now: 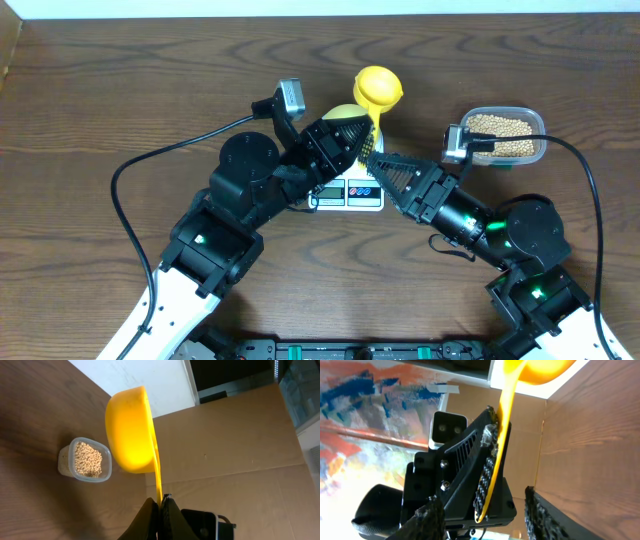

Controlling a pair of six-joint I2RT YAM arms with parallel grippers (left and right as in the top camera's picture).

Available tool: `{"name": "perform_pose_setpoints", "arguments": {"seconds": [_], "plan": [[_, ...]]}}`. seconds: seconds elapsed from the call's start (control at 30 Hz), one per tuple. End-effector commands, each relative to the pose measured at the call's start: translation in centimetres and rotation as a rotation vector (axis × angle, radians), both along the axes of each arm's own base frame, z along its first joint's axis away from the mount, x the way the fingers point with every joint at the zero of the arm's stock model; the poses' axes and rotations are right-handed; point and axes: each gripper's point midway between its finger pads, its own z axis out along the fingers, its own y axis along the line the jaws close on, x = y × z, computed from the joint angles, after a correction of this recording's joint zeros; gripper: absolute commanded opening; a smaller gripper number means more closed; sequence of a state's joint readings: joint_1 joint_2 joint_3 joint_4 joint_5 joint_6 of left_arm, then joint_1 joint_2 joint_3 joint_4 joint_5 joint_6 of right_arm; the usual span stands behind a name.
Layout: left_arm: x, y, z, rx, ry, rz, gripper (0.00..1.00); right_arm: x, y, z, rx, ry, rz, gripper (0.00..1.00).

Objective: Scoop item into bowl and weigh 50g on scale
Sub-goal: 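Bring the scoop above the scale and grasp its handle with the right gripper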

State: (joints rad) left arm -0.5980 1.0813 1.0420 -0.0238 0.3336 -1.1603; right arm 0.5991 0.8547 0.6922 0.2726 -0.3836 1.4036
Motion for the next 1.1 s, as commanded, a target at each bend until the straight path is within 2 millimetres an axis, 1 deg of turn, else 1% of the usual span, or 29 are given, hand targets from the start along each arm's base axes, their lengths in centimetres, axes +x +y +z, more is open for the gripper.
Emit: {"name": "perform_pose_setpoints", "arguments": {"seconds": [0.0,0.27,0.53,0.67,0.77,1.0,1.07], "plan": [[0.0,0.1,0.2,-0.010,-0.003,0.010,0.07,0.2,-0.1,1.0,0.014,-0.019,-0.014,0.42],[-0.3,-0.2,0.2,-0.010,-0.002,-0.005,0.07,0.2,0.0,0.9,0.022,-0.002,-0.012,0.36],[-0.9,-0.9,0.2,0.001,-0.013,-0.032,0.07,0.1,0.1,1.2,0.034,-0.007,-0.002,0.33],[-1.0,-1.0,0.1,0.002,-0.011,-0.033,0.07,0.0,0.1,1.2,0.034,-0.008,0.001,0.28],[-1.0,-1.0,0.1,0.001,-0.011,-0.034,0.07,0.0,0.1,1.2,0.033,-0.007,0.001,0.27],[-1.0,-1.0,0.1,0.002,-0.010,-0.034,0.07,-0.2,0.3,1.2,0.031,-0.009,0.019,0.19],[-1.0,-1.0,0.1,0.002,-0.010,-0.034,0.07,-0.2,0.3,1.2,0.031,-0.008,0.019,0.14]]}}
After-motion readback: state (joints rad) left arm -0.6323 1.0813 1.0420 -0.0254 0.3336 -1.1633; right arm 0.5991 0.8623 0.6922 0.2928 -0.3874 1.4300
